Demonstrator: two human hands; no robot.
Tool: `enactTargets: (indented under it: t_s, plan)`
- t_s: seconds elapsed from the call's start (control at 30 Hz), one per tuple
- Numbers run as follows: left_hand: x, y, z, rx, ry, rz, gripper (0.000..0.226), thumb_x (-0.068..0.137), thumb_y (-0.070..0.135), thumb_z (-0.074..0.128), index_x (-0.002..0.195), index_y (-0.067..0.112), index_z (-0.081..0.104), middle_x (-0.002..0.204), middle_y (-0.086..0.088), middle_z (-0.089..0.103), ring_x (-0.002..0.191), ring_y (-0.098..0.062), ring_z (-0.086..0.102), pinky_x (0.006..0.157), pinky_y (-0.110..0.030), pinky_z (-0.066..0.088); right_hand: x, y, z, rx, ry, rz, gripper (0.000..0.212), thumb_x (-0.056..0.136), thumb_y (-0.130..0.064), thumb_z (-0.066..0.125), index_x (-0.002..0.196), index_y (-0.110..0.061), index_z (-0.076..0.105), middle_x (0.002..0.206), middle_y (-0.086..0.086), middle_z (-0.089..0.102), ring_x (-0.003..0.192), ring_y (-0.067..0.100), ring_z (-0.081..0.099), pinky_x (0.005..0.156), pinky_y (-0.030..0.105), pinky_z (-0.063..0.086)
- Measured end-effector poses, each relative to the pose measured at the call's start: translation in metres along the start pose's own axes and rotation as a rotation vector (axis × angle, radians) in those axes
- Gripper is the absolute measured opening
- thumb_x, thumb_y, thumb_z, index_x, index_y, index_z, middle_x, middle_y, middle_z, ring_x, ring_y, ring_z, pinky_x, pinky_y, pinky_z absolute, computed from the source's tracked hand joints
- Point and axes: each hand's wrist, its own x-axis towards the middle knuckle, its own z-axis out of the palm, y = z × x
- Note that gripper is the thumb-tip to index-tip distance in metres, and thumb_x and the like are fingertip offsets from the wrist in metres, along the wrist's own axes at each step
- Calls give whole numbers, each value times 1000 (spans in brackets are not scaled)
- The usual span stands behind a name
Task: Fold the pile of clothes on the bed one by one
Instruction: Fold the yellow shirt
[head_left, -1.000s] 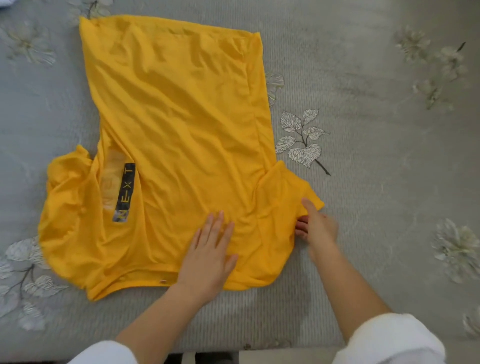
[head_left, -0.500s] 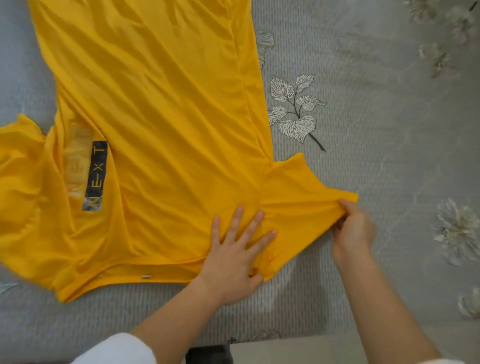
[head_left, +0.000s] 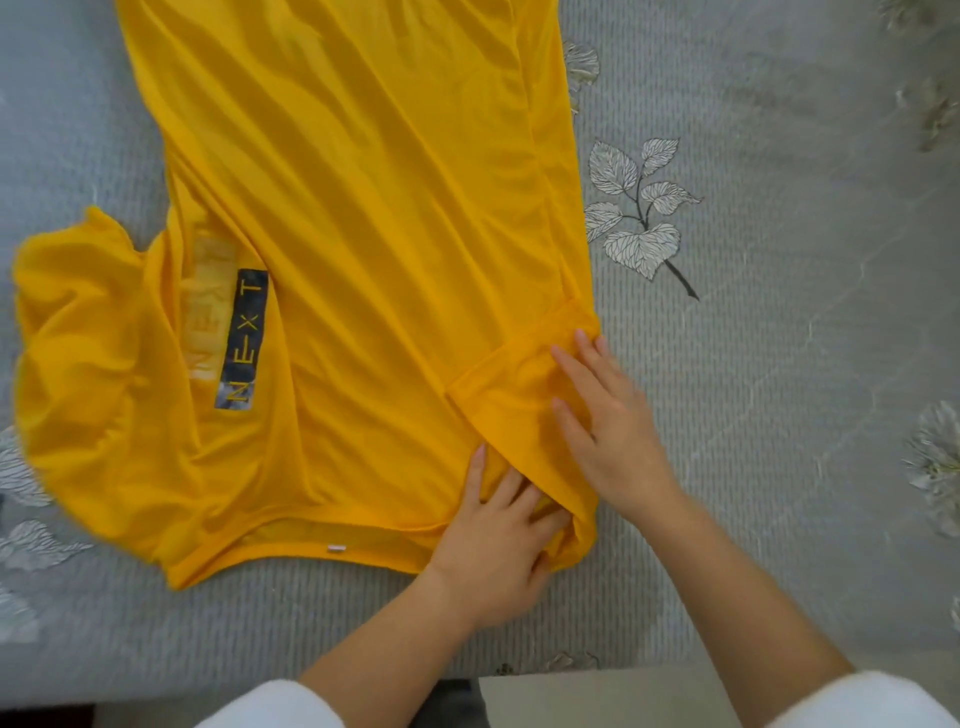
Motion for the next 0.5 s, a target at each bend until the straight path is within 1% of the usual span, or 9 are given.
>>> enactTargets:
  t_s: [0.07, 0.1, 0.17, 0.23, 0.3, 0.37, 0.43, 0.47, 0.5]
  plan:
    - [-9, -1, 2, 0, 12, 38, 49, 76, 45, 59, 123, 34, 58, 139, 1, 51, 134, -25, 42, 107, -62, 28, 2, 6, 5, -243, -122, -27, 59, 98, -49, 31, 150, -39, 4, 157, -12, -12, 144, 8, -17, 115, 32, -6]
    - [-15, -4, 2, -4, 13, 63, 48, 76, 44, 60, 123, 34, 59, 138, 3, 53, 133, -21, 44, 107, -58, 31, 1, 8, 7, -337, -163, -23, 60, 97, -55, 24, 148, -42, -3, 156, -12, -18, 143, 10, -22, 116, 34, -9]
    - [-27, -14, -2, -55, 67, 85, 41, 77, 37, 60, 118, 31, 63, 137, 4, 54, 131, -17, 47, 108, -48, 36, -1, 5, 10, -427, -165, -3, 59, 97, -57, 19, 150, -39, -2, 156, -11, -19, 143, 13, -23, 116, 38, -9]
    - [-40, -31, -10, -201, 171, 15, 35, 77, 27, 55, 111, 24, 67, 130, -1, 60, 122, -19, 55, 100, -38, 47, -3, -8, 15, -420, -81, 5, 62, 96, -51, 28, 152, -31, 13, 159, -7, -8, 146, 16, -14, 117, 40, -5]
    - [-57, -55, -22, -355, 307, -145, 35, 80, 22, 48, 107, 17, 69, 122, -4, 63, 113, -23, 59, 91, -35, 51, -5, -31, 26, -393, -2, -37, 62, 93, -43, 37, 150, -22, 25, 160, 0, 7, 148, 20, 0, 116, 41, 1]
    - [-79, -84, -35, -442, 483, -345, 34, 83, 19, 46, 107, 14, 69, 119, -6, 62, 112, -22, 55, 94, -34, 47, -3, -58, 42, -371, 7, -118, 61, 92, -38, 42, 148, -19, 31, 159, 4, 15, 147, 23, 9, 116, 41, 7]
    - [-102, -116, -49, -447, 644, -573, 30, 85, 14, 48, 107, 13, 68, 119, -8, 60, 113, -21, 48, 101, -22, 34, 1, -88, 63, -348, -56, -187, 61, 92, -37, 45, 149, -19, 32, 159, 3, 15, 148, 23, 8, 117, 41, 10]
    - [-115, -133, -56, -434, 722, -698, 29, 84, 12, 50, 107, 13, 67, 120, -9, 57, 114, -21, 45, 101, -15, 27, 3, -102, 75, -346, -101, -217, 62, 92, -38, 44, 150, -20, 29, 159, 2, 13, 148, 22, 5, 119, 41, 9]
    - [-127, -149, -61, -434, 799, -827, 30, 81, 11, 51, 108, 14, 66, 121, -10, 55, 115, -21, 43, 99, -13, 24, 6, -115, 86, -352, -143, -249, 63, 93, -40, 43, 151, -21, 24, 160, 1, 8, 148, 21, 0, 120, 40, 7]
